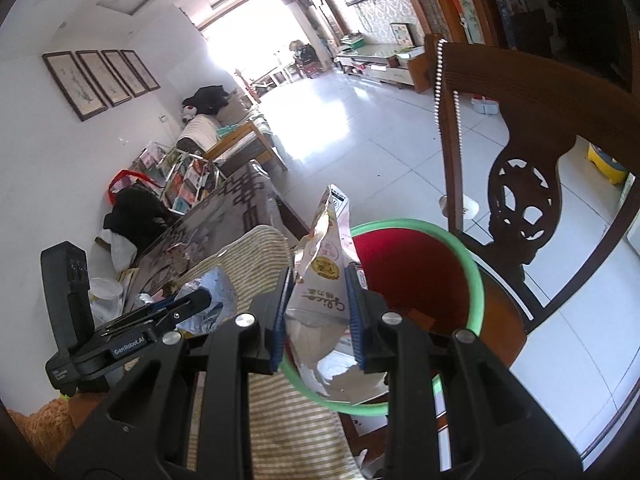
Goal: Collect trash
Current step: 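Release the foil and wrapper into the red bin from both tools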
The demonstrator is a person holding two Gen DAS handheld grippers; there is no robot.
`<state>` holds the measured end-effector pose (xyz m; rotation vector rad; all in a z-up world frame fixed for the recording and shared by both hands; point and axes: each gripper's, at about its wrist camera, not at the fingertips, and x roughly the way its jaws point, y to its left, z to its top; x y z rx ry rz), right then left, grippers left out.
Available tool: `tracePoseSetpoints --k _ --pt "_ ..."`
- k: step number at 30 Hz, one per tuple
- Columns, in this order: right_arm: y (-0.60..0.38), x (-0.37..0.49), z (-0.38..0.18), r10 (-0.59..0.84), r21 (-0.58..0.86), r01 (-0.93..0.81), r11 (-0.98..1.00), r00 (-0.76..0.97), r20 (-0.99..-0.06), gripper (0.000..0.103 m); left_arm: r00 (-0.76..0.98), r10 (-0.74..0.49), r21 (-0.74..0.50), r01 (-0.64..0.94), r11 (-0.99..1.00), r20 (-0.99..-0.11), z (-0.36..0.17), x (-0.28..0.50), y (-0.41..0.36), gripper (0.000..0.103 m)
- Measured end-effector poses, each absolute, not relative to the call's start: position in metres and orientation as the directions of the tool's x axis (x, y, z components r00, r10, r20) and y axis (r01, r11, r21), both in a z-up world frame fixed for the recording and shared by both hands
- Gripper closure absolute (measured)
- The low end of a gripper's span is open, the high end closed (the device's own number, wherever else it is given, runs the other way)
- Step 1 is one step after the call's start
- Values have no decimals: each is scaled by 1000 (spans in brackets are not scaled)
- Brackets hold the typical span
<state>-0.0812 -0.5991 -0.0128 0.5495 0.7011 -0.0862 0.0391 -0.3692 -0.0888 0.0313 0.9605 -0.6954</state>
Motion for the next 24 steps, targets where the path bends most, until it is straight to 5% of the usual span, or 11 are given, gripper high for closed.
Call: tracePoseSetpoints --k 11,14,15,17,24 --pt "-630 -82 -33 44 423 351 835 724 -688 77 268 -536 -291 609 738 -801 -115 46 -432 68" --pt "-634 -85 -34 15 409 378 831 718 -696 74 243 -524 -285 619 732 -817 -122 46 -444 53" --pt "-635 -86 -34 8 407 384 829 719 -695 71 250 -514 -276 614 739 -820 -123 47 -446 36" --pt "-637 -90 -31 -5 412 391 823 730 -683 56 277 -518 -272 605 748 -810 -119 47 -440 34" --pt "-629 -86 -28 1 421 384 822 738 -675 52 380 -498 -217 582 783 -779 -95 42 -406 33"
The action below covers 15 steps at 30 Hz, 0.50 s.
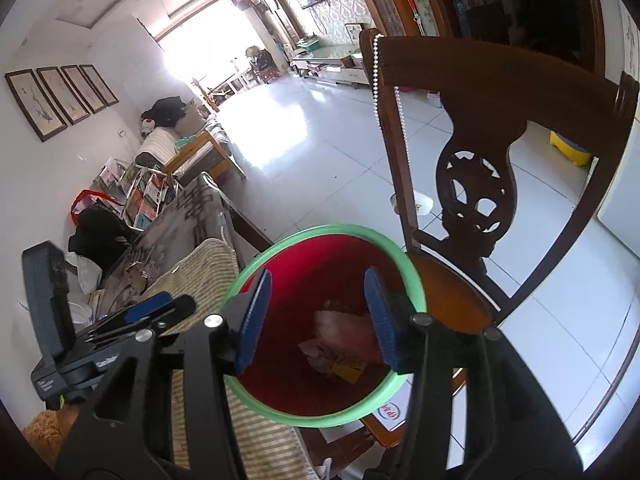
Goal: Collect trash
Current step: 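Release the foil and wrapper into the red bin from both tools, then grasp the blue toothpaste box with the left tool while the right tool grasps crumpled paper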
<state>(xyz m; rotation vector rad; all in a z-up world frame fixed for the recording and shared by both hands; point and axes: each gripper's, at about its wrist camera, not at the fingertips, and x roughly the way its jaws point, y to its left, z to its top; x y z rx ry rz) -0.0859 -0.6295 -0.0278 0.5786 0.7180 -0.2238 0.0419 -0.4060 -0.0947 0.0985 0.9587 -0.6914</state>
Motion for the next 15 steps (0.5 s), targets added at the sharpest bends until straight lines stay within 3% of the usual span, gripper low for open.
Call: tracePoseSetpoints --k 7,15 --pt "-585 -55 -26 93 437 285 853 740 -666 42 482 -414 -176 464 868 -772 -83 41 -332 30" --pt "-487 -8 -37 253 437 113 892 677 -691 42 585 -247 -149 211 966 -773 -79 45 -193 29"
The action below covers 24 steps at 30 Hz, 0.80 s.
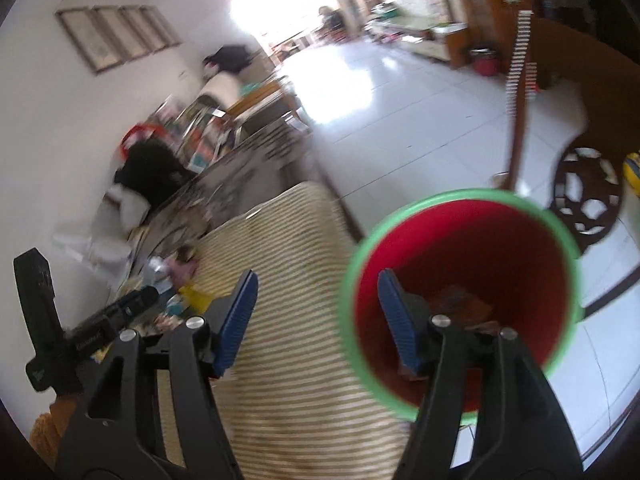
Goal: Collect trash
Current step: 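Grasp the blue toothpaste box with the left tool while the right tool grasps crumpled paper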
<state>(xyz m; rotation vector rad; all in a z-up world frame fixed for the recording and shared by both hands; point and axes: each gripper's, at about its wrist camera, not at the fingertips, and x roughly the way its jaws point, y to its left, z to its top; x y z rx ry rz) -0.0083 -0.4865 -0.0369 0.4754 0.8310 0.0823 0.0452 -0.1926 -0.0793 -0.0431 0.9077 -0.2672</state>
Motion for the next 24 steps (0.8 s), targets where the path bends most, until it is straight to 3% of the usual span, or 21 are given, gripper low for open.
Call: tracePoseSetpoints --k 8,12,20,24 --pt "-389 13 -38 306 424 43 905 625 -718 40 537 27 178 231 957 -843 -94 86 -76 29" --pt "-351 12 -40 305 407 35 913 605 -736 37 441 46 191 290 938 -896 -123 117 -56 29" --pt "-313 7 -45 265 387 83 918 596 -758 34 403 104 254 337 907 -909 -157 147 -42 29" --pt "-293 15 -46 266 375 70 924 587 -764 32 372 95 228 331 915 -923 -170 152 -24 20"
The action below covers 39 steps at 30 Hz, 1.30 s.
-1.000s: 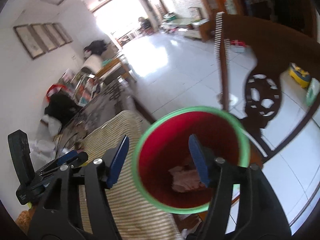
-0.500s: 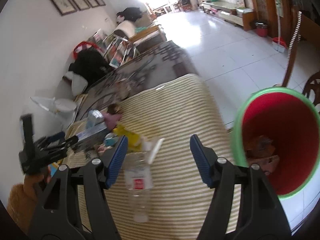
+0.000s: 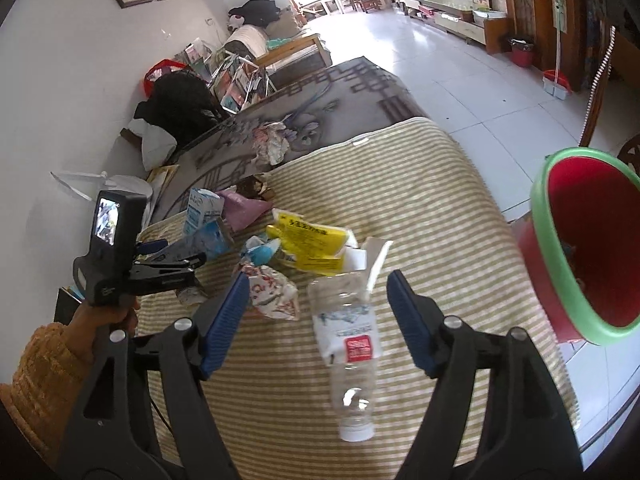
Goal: Collect trash
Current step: 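Grasp the blue toothpaste box with the left tool while the right tool grasps crumpled paper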
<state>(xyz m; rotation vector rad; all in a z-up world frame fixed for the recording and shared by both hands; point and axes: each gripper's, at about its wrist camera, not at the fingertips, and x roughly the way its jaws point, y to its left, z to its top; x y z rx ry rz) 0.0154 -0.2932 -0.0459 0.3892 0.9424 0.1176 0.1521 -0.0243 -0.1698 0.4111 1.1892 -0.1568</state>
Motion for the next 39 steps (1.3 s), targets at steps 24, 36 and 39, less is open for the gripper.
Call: tracePoseSetpoints --k 24,36,39 --pt "-187 98 -133 272 258 -86 962 350 -896 31 309 -73 4 240 971 -948 -186 140 48 36" --pt "-188 85 -97 270 241 -123 963 456 -848 69 398 -110 -51 155 987 -911 -168 130 66 54" --pt "-190 73 -68 256 218 -133 967 535 -805 69 461 -125 -64 144 987 -879 -143 118 66 54"
